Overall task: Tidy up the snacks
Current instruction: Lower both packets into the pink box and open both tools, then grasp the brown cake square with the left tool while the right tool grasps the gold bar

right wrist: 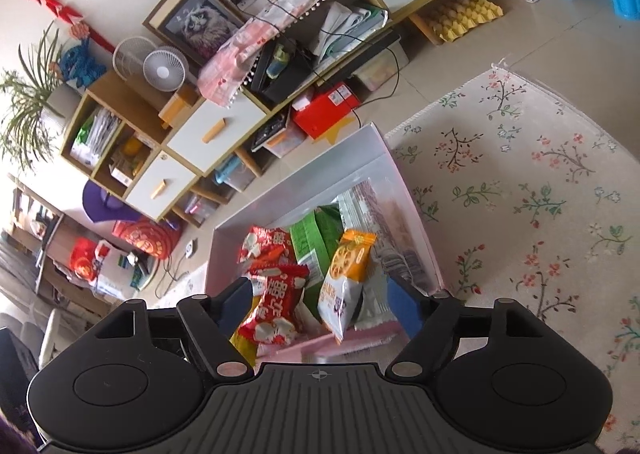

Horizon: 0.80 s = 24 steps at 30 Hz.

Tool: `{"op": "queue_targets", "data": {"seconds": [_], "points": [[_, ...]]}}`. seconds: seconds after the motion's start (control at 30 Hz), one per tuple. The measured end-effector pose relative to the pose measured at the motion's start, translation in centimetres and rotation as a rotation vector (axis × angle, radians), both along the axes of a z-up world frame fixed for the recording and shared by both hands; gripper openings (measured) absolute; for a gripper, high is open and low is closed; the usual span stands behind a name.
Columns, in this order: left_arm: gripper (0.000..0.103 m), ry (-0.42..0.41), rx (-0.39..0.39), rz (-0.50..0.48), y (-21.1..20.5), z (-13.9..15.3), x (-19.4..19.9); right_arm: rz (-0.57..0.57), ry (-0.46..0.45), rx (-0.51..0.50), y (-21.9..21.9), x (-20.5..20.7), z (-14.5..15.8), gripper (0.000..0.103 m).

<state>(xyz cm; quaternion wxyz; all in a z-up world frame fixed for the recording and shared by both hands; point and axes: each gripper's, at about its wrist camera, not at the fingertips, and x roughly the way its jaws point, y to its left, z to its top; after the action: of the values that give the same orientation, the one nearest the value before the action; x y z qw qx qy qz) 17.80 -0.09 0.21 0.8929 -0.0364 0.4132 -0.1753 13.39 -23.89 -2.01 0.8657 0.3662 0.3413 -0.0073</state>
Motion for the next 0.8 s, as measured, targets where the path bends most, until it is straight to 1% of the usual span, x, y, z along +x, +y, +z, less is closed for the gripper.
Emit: {"op": "queue_targets", "data": {"seconds": [0.13,0.2,0.27,0.33,0.4,0.5,0.67,0.8], "points": [[0.086,0.004,0.021,-0.009,0.6,0.4,-1.3,0.045,0.010,-0.050,0.9,-0.8,0.9,0.080],[0.092,0.011,0.031,-0.018,0.9,0.6,-2.0,0.071,0.013,-0.076,1.4,-1.2,1.4,0.081],[0.094,0.016,0.036,-0.025,1.3,0.8,-2.6,0.093,0.017,-0.096,1.9,-1.8,1.8,0.082],[0.097,0.020,0.044,-0.023,1.9,1.0,-3.3,0.104,0.019,-0.113,2.1,-2.4,2.1,0.086],[0.099,0.028,0.050,-0.024,2.4,1.2,-3.9,0.108,0.014,-0.122,2.2,-3.1,2.3,0.087],[0.100,0.043,0.069,-0.034,3.1,1.4,-4.8,0.119,0.023,-0.133,2.2,-3.9,2.3,0.087],[0.103,0.025,0.130,-0.004,4.4,1.3,-6.9,0.136,0.037,-0.189,2.4,-5.2,2.3,0.087],[0.103,0.035,0.143,0.011,5.6,0.5,-8.0,0.169,0.046,-0.230,3.0,-6.2,2.2,0.088]]}}
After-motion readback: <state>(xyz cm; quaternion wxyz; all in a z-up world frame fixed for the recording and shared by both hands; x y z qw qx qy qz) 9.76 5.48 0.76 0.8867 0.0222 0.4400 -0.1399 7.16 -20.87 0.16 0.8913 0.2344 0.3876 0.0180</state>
